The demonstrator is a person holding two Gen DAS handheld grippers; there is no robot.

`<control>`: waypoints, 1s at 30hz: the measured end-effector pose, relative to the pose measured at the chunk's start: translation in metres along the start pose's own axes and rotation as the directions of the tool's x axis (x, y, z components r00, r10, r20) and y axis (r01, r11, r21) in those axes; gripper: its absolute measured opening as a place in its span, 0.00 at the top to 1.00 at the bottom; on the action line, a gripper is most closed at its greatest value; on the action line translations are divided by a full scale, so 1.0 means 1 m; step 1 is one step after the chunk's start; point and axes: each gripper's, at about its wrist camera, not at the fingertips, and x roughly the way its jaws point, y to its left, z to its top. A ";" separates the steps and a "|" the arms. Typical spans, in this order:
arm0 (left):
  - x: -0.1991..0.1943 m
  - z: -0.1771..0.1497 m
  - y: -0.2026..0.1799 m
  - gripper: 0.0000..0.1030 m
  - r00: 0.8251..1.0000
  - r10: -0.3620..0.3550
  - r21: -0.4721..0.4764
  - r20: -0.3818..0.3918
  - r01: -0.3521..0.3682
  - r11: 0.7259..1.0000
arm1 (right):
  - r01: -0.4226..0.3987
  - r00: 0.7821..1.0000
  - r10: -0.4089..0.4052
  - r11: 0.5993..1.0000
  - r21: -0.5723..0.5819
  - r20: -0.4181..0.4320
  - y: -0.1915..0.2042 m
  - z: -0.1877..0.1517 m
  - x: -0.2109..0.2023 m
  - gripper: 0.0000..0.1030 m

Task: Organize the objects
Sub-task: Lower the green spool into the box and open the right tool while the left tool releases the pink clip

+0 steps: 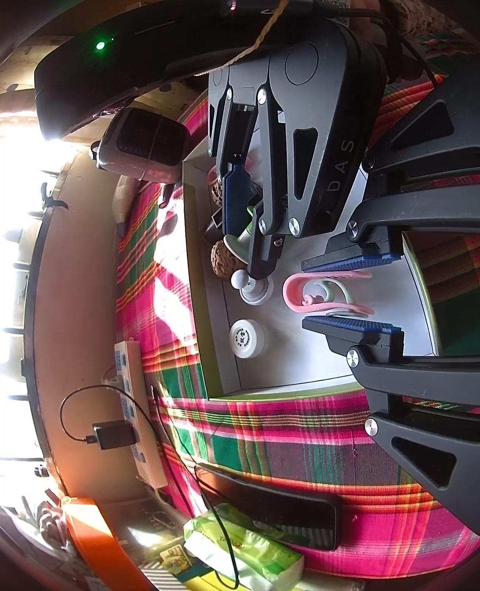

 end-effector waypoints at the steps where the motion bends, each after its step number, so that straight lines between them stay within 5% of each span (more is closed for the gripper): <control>1: 0.000 0.000 0.000 0.79 1.000 0.000 -0.001 0.000 0.000 1.000 | 0.002 1.000 -0.002 1.000 -0.001 0.000 0.001 0.000 0.000 0.61; 30: -0.001 -0.001 0.001 0.79 1.000 0.012 0.000 -0.008 -0.012 1.000 | -0.001 1.000 0.001 1.000 0.027 0.021 -0.001 -0.003 -0.008 0.61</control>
